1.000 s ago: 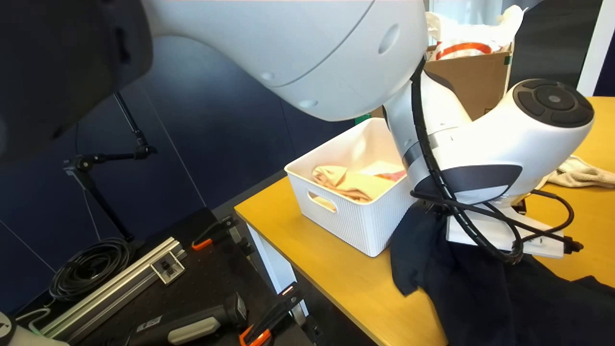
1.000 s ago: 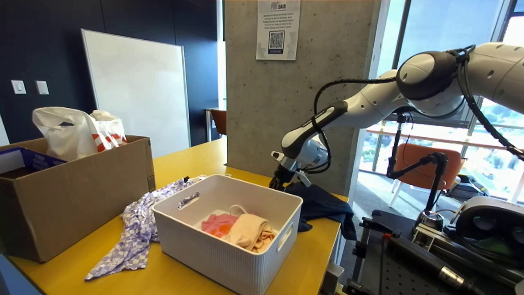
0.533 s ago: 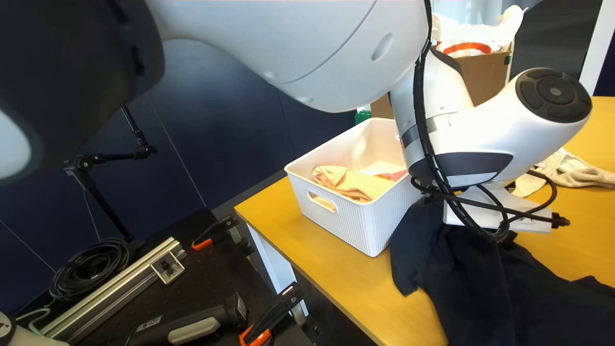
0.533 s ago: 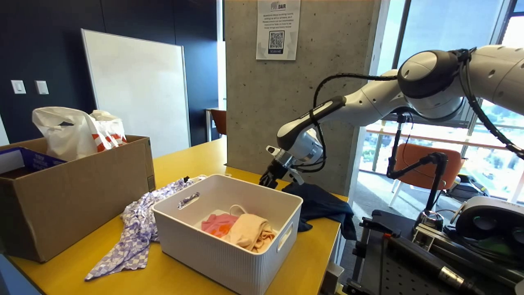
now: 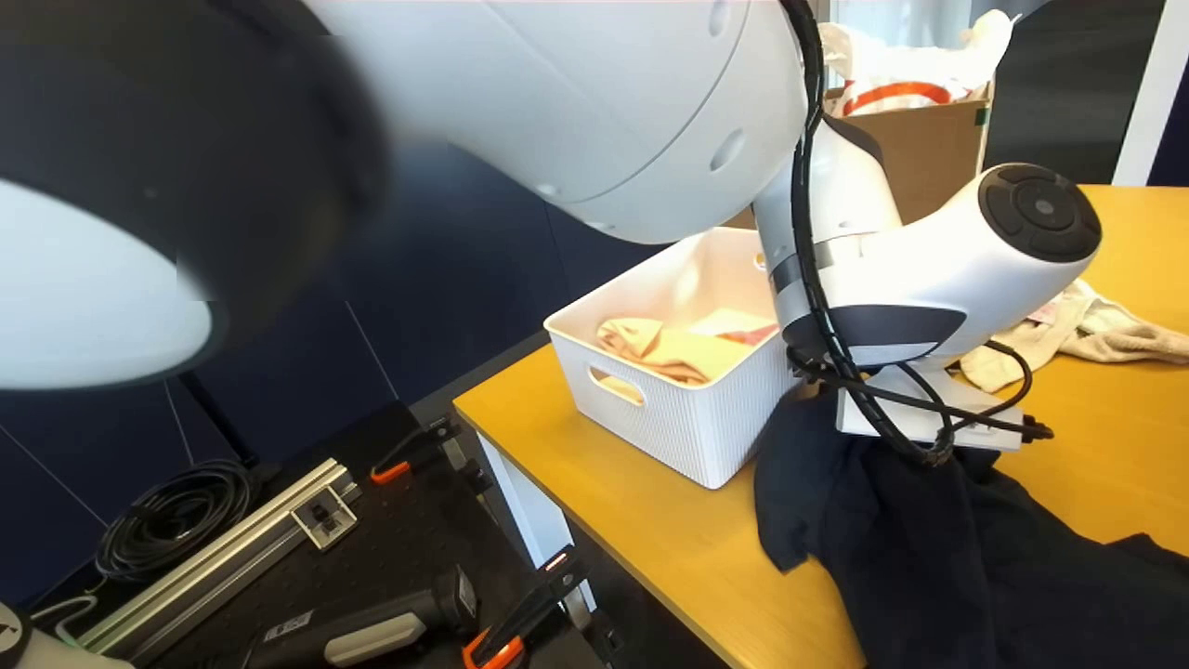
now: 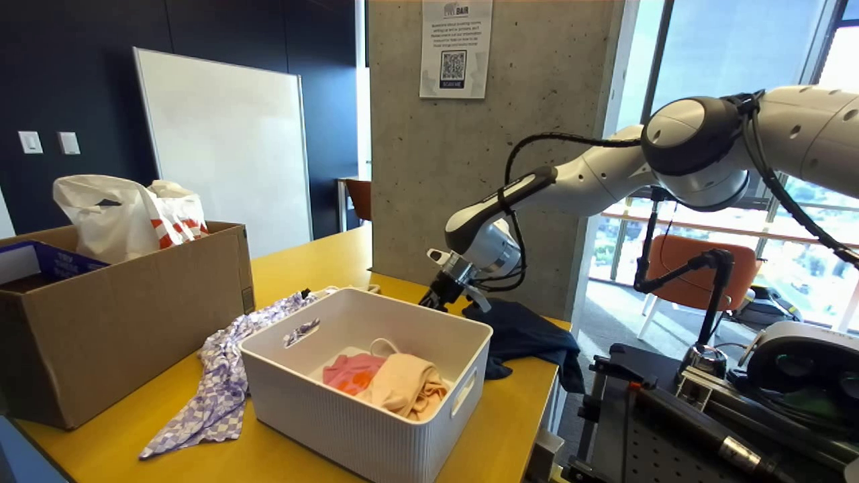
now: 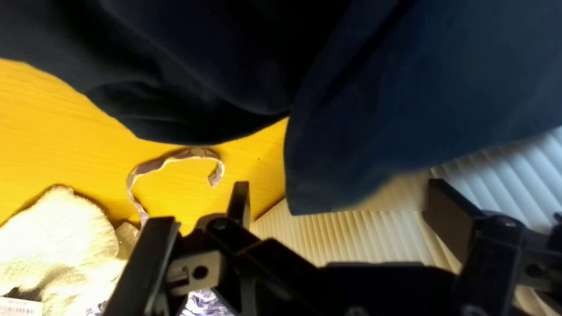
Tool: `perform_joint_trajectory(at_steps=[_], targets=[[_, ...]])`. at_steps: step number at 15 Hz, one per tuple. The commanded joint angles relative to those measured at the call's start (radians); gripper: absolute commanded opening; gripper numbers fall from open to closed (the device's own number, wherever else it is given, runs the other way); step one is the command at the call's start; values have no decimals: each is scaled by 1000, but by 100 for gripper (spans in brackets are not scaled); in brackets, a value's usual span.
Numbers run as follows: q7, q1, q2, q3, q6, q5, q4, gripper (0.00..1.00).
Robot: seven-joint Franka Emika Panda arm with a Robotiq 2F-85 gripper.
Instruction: Place the dark blue clothing over the white storage container.
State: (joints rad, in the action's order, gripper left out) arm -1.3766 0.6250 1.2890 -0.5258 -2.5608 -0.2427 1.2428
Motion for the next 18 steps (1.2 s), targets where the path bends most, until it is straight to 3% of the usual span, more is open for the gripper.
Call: perform_joint_trajectory(at_steps=[1, 6, 14, 15, 16, 18], targets=[[-9, -9, -38, 53, -9, -40, 25, 100], [-14, 14, -64, 75, -24, -58, 40, 100], [17, -68, -40, 83, -16, -56, 12, 100], [23, -75, -47, 88, -17, -57, 21, 99], [28, -80, -53, 93, -19, -57, 29, 88], [35, -77, -72, 105, -34, -60, 63, 87]])
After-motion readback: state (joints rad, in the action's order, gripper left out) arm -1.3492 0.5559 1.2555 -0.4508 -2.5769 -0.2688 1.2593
